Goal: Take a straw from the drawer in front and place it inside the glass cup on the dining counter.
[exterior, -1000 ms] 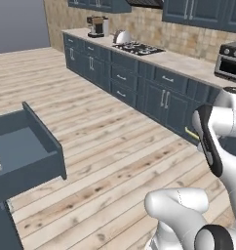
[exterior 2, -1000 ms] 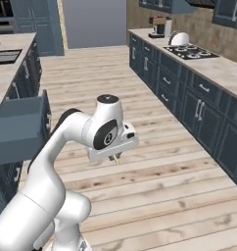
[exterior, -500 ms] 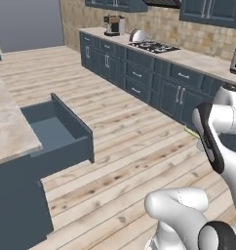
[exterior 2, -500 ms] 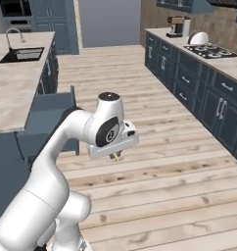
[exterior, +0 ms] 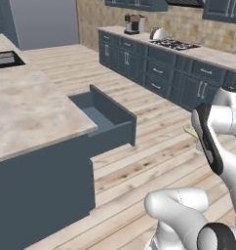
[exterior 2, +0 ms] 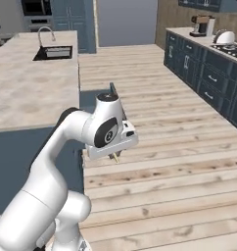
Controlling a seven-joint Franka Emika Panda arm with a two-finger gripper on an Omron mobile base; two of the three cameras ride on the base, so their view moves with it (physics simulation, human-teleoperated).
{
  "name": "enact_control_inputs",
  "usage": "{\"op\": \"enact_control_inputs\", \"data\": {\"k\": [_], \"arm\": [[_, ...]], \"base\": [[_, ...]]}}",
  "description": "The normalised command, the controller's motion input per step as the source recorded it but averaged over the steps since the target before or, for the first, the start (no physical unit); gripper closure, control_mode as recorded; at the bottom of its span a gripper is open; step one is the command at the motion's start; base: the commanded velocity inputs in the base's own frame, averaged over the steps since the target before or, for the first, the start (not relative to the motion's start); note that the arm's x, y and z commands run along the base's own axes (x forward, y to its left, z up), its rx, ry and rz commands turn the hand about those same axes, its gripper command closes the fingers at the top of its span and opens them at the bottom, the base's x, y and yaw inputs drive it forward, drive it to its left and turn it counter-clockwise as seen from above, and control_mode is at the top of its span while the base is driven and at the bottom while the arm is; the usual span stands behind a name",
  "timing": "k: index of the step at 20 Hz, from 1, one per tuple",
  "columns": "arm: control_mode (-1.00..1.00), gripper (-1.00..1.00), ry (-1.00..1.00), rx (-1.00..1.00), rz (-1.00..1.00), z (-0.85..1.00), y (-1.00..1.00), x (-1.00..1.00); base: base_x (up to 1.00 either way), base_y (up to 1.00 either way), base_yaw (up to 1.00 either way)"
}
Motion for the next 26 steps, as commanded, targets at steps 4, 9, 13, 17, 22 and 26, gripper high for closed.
{"op": "enact_control_inputs", "data": {"k": [4,9,13,17,22,26], "arm": [[1.00,1.00,0.00,0.00,0.00,0.00,0.00,0.00],[1.00,1.00,0.00,0.00,0.00,0.00,0.00,0.00],[1.00,1.00,0.00,0.00,0.00,0.00,0.00,0.00],[1.00,1.00,0.00,0.00,0.00,0.00,0.00,0.00],[1.00,1.00,0.00,0.00,0.00,0.00,0.00,0.00],[1.00,1.00,0.00,0.00,0.00,0.00,0.00,0.00]], "base": [[-0.63,1.00,0.08],[-0.52,1.00,0.10],[-0.50,1.00,0.12],[-0.54,1.00,0.15],[-0.60,1.00,0.18],[-0.49,1.00,0.24]]}}
